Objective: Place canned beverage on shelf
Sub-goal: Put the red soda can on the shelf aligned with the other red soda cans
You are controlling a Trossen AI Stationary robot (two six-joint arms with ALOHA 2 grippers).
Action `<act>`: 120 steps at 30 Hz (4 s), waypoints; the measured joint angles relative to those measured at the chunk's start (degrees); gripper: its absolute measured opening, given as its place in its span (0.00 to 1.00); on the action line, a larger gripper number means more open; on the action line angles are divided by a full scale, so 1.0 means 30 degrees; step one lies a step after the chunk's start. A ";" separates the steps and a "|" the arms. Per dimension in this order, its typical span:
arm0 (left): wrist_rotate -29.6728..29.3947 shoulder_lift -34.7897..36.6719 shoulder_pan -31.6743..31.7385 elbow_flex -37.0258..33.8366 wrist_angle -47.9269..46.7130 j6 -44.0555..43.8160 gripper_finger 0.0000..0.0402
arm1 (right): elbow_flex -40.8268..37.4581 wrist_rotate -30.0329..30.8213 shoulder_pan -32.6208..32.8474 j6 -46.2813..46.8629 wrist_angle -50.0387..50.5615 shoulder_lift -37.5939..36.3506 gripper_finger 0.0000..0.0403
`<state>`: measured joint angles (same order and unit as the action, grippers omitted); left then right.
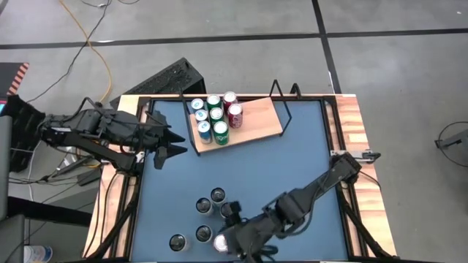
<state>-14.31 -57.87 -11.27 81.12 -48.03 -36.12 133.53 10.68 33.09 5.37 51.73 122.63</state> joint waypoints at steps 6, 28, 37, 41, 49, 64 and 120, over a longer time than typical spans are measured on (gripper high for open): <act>-0.0133 0.0000 -0.0549 0.0000 -0.0064 -0.0181 0.51 | -0.0007 0.0429 0.0346 0.0525 -0.1030 0.1200 0.75; -0.2420 0.0007 -0.1004 0.0000 -0.0357 -0.0495 0.51 | 0.0017 0.0516 0.0381 0.1619 -0.0989 0.3497 0.87; -0.2515 -0.0007 -0.1004 0.0000 -0.0523 -0.0490 0.51 | 0.0024 0.0137 0.0411 0.1694 -0.1446 0.4996 0.87; -0.2528 0.0000 -0.1004 -0.0007 -0.0648 -0.0495 0.51 | 0.0029 -0.0035 0.0359 0.2225 -0.1397 0.5510 0.87; -0.2513 -0.0007 -0.1004 -0.0003 -0.0670 -0.0631 0.51 | 0.0044 -0.0630 0.0399 0.2120 -0.0724 0.5675 0.84; -0.2665 -0.0007 -0.1004 -0.0006 -0.0925 -0.0403 0.51 | 0.0029 -0.0443 0.0208 0.2860 -0.0307 0.5527 0.62; -0.4175 0.0000 -0.0997 0.0000 -0.0728 0.0871 0.51 | -0.1376 -0.4020 -1.1670 -0.6784 0.8763 -0.7681 0.62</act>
<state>-26.83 -57.87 -14.26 81.12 -50.22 -33.51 129.41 -1.38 -1.92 -14.99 78.02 99.59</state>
